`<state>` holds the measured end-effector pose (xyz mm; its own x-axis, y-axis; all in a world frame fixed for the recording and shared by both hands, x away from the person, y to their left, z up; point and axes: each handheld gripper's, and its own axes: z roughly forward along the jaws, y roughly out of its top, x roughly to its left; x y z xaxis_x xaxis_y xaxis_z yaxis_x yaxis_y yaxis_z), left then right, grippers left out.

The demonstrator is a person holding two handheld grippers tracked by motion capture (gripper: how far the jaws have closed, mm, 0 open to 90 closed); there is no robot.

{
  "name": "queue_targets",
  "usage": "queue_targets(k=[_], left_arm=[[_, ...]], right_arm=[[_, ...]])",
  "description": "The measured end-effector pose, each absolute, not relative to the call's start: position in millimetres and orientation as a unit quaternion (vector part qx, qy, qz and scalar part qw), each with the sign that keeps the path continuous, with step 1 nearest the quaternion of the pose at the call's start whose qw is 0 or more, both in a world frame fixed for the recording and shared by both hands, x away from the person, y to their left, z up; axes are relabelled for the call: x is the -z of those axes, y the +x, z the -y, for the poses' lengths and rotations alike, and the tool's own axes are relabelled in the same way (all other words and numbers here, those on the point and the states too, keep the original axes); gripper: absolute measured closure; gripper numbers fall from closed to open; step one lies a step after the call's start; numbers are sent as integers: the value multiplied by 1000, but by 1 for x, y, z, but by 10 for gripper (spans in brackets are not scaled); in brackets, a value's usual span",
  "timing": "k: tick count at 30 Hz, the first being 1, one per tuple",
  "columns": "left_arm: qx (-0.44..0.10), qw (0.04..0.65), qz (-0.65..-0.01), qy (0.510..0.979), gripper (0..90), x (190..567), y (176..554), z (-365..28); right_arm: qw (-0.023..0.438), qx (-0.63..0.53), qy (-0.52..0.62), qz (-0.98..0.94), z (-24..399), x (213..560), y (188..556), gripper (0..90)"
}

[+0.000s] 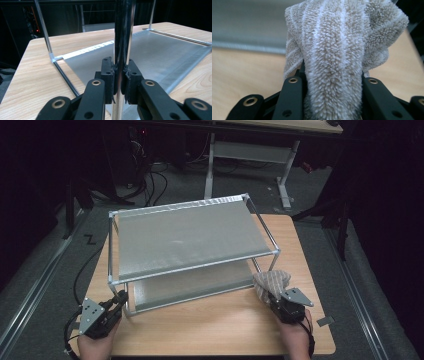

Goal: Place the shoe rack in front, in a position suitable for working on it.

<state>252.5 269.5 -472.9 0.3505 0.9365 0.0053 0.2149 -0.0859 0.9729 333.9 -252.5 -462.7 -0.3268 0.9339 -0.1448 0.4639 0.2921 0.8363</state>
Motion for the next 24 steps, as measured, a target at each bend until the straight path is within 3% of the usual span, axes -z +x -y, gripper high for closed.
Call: queue_targets(k=[11,16,24], left_arm=[[-343,519,-419,662,801,473,252,-264],[-341,520,-413,666,801,473,251,-262],[-342,518,-410,668,800,473,250,-262]], right_arm=[[385,-404,452,-695,248,412,341,660],[369,-392,464,-704,251,428,350,660],[305,-343,490,-741,254,477,364,659]])
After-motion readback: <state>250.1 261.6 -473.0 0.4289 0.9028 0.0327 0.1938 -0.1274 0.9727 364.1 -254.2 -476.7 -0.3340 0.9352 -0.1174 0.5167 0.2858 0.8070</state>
